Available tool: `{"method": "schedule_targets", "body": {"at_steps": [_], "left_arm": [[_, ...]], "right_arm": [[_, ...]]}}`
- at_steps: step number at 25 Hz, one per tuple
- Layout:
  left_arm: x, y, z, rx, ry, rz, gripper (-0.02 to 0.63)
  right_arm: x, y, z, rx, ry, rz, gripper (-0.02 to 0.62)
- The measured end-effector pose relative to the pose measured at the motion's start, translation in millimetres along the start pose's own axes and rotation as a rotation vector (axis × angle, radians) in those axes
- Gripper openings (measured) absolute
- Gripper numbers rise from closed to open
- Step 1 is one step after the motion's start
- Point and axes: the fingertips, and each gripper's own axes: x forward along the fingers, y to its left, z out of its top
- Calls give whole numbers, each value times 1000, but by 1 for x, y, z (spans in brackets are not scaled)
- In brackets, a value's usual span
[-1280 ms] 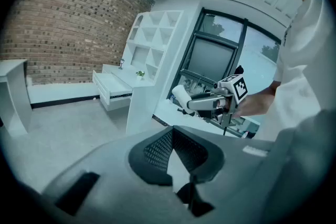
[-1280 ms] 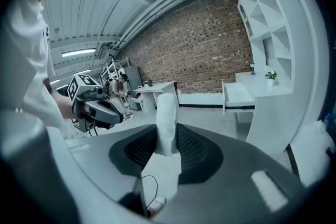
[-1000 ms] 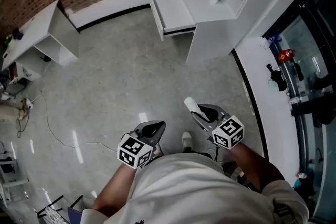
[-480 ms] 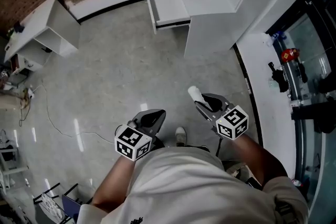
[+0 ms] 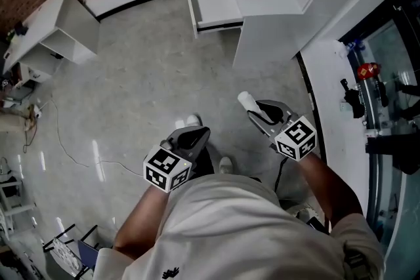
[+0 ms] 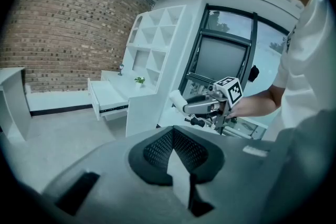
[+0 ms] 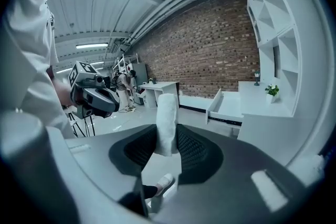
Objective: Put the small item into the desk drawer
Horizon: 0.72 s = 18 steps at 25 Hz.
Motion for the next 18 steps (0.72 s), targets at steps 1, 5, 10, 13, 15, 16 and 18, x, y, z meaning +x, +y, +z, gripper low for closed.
{"method": "schedule_targets", "body": {"at_steps": [1, 5, 10, 13, 15, 16, 18], "left_arm": [[4, 10, 5, 4, -6, -5, 6], [14, 60, 34, 24, -16, -23, 6], [21, 124, 72, 59, -2, -63, 6], [19, 166, 91, 66, 4, -74, 6], [17, 190, 100, 66, 8, -82, 6], [16, 200, 104, 66, 9, -87, 6], [14, 218, 112, 69, 5, -99, 6]], "right_arm": [[8, -7, 5, -3, 3, -4, 133], [43, -36, 29, -19, 18, -29, 133], [91, -72, 68, -48, 36, -59, 133], [119, -93, 90, -59, 44, -84, 133], [136, -104, 103, -71, 55, -100, 133], [144, -109, 108, -79, 61, -108, 133], [158, -117, 119, -93, 73, -120, 133]]}}
